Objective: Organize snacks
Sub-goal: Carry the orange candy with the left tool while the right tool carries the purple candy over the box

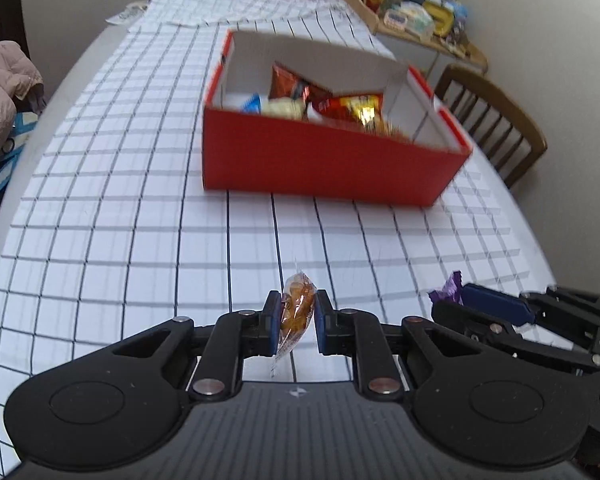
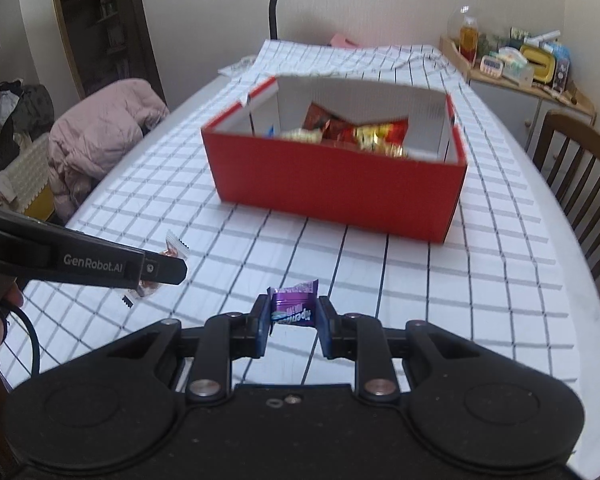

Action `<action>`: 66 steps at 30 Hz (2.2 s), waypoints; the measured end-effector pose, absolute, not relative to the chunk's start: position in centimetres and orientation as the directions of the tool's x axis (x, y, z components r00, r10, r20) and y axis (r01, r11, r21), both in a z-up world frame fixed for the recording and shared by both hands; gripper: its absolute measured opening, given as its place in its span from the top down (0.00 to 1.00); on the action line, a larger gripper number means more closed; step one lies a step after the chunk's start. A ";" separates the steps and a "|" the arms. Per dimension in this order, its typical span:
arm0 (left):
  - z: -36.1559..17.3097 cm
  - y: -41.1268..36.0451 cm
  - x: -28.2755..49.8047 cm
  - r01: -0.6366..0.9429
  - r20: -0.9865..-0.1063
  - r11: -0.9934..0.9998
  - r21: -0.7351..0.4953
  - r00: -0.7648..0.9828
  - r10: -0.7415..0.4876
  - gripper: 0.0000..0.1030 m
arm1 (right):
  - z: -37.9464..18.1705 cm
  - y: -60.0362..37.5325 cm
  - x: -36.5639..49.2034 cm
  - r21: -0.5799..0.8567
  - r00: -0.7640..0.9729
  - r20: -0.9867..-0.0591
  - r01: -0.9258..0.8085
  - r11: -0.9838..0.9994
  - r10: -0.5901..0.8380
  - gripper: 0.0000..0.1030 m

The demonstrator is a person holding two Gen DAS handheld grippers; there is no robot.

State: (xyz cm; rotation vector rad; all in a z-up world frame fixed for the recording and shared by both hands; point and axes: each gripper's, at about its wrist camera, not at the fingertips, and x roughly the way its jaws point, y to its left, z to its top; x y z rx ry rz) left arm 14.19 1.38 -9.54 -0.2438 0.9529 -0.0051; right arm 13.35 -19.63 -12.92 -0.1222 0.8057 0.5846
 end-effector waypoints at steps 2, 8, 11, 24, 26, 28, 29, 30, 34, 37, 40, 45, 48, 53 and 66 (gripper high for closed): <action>-8.5 1.8 14.6 -0.111 -0.792 0.970 -0.216 0.601 -0.108 0.84 | -11.8 -19.8 13.7 0.126 0.556 -0.691 -0.536 0.835 0.461 0.78; -5.4 2.6 15.9 -0.125 -0.750 0.968 -0.218 0.656 -0.084 0.84 | -9.1 -19.9 15.2 0.125 0.597 -0.642 -0.537 0.835 0.480 0.78; -4.1 2.5 16.6 -0.119 -0.733 0.969 -0.215 0.675 -0.080 0.84 | -8.1 -19.9 16.0 0.123 0.611 -0.625 -0.537 0.834 0.486 0.78; -1.2 1.0 21.7 -0.076 -0.700 0.980 -0.182 0.711 -0.075 0.84 | -6.2 -20.7 22.1 0.112 0.652 -0.603 -0.501 0.858 0.460 0.78; -1.3 1.0 22.9 -0.081 -0.706 0.980 -0.182 0.705 -0.073 0.84 | -6.4 -20.7 23.4 0.118 0.650 -0.610 -0.492 0.863 0.454 0.78; -1.5 1.0 24.1 -0.085 -0.714 0.980 -0.179 0.696 -0.070 0.84 | -6.7 -20.8 24.6 0.123 0.643 -0.621 -0.484 0.866 0.448 0.78; -1.6 1.0 24.6 -0.087 -0.719 0.980 -0.179 0.692 -0.070 0.84 | -6.9 -20.8 25.3 0.125 0.641 -0.627 -0.479 0.869 0.444 0.78; -1.7 1.1 25.2 -0.091 -0.723 0.980 -0.176 0.688 -0.066 0.84 | -7.2 -20.7 25.9 0.126 0.637 -0.633 -0.475 0.871 0.439 0.78; -2.5 1.2 27.4 -0.106 -0.740 0.981 -0.162 0.671 -0.050 0.84 | -8.2 -20.6 27.9 0.127 0.622 -0.659 -0.462 0.878 0.422 0.78; -3.3 1.3 28.9 -0.118 -0.755 0.981 -0.154 0.655 -0.039 0.84 | -9.0 -20.3 29.3 0.114 0.611 -0.679 -0.461 0.880 0.407 0.78; -4.5 1.4 30.2 -0.127 -0.773 0.979 -0.157 0.632 -0.042 0.84 | -10.0 -20.1 30.4 0.102 0.594 -0.702 -0.463 0.880 0.394 0.77; -6.2 1.2 32.3 -0.134 -0.800 0.979 -0.152 0.598 -0.043 0.84 | -11.8 -19.5 32.3 0.087 0.559 -0.742 -0.466 0.880 0.369 0.77; -7.2 1.0 33.4 -0.130 -0.815 0.980 -0.152 0.577 -0.050 0.84 | -12.8 -19.2 33.2 0.092 0.525 -0.767 -0.479 0.873 0.369 0.77; -8.8 0.2 34.7 -0.107 -0.839 0.984 -0.142 0.541 -0.062 0.84 | -14.0 -18.7 33.6 0.086 0.484 -0.796 -0.504 0.859 0.363 0.77; -12.1 -1.5 37.2 -0.098 -0.888 0.987 -0.125 0.454 -0.067 0.84 | -16.0 -17.8 34.9 0.066 0.436 -0.828 -0.547 0.834 0.352 0.74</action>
